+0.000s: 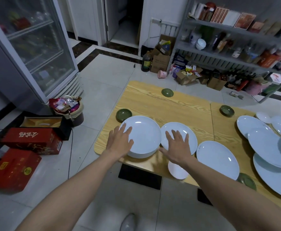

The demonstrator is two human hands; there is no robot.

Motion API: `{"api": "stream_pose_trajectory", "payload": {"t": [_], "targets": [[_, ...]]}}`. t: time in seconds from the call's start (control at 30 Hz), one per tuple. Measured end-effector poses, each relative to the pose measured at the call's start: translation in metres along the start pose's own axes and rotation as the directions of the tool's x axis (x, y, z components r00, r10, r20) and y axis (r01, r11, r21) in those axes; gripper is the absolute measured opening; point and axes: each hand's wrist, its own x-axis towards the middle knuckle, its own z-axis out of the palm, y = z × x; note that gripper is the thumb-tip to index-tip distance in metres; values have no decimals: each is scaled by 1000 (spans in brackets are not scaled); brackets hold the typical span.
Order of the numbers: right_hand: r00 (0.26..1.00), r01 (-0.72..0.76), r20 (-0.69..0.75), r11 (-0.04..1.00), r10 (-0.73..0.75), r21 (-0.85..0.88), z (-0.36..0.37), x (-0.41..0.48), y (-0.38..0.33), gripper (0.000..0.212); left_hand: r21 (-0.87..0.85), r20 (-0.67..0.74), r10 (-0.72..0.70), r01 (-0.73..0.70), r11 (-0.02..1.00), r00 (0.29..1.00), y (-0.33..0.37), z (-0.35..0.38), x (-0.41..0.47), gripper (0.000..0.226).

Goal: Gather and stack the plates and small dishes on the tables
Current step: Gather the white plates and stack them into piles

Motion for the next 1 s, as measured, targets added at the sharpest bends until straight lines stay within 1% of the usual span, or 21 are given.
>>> {"api": "stream_pose_trajectory", "payload": {"t": [0.03, 0.1, 0.27, 0.37, 0.5, 0.63, 0.73, 0.83, 0.9, 1.0], "targets": [[1000, 18, -5, 998, -19, -61, -6, -2, 8, 83, 64, 6, 27, -27, 998, 1000, 11, -5, 0, 62], [999, 31, -25, 990, -35, -134, -20, -8, 23, 84, 140, -9, 68, -66, 988, 998, 35, -14, -1, 65], [995, 7, -98, 982, -26, -190, -44, -33, 68, 84, 181, -37, 138, -129, 975, 990, 106, -34, -10, 66], [994, -6, -109, 985, -14, -173, -50, -49, 98, 84, 188, -42, 164, -154, 970, 986, 148, -38, -17, 66], [994, -2, -110, 995, -9, -102, -46, -72, 139, 84, 194, -24, 166, -159, 968, 986, 197, -32, -28, 67], [995, -15, -98, 999, 12, -34, -28, -84, 173, 84, 140, -36, 149, -143, 980, 988, 233, -12, -36, 67], [998, -34, -51, 996, 38, 82, -7, -92, 189, 82, 114, -5, 134, -133, 985, 991, 247, 6, -41, 67], [991, -111, -47, 960, 127, 256, 10, -97, 200, 76, 83, 27, 104, -106, 991, 994, 254, 19, -37, 66], [973, -207, -14, 893, 232, 400, 23, -98, 207, 68, 67, 39, 109, -111, 992, 993, 257, 26, -33, 66], [919, -364, 96, 725, 383, 584, 48, -99, 217, 56, 64, 50, 109, -112, 992, 993, 258, 38, -27, 64]]}}
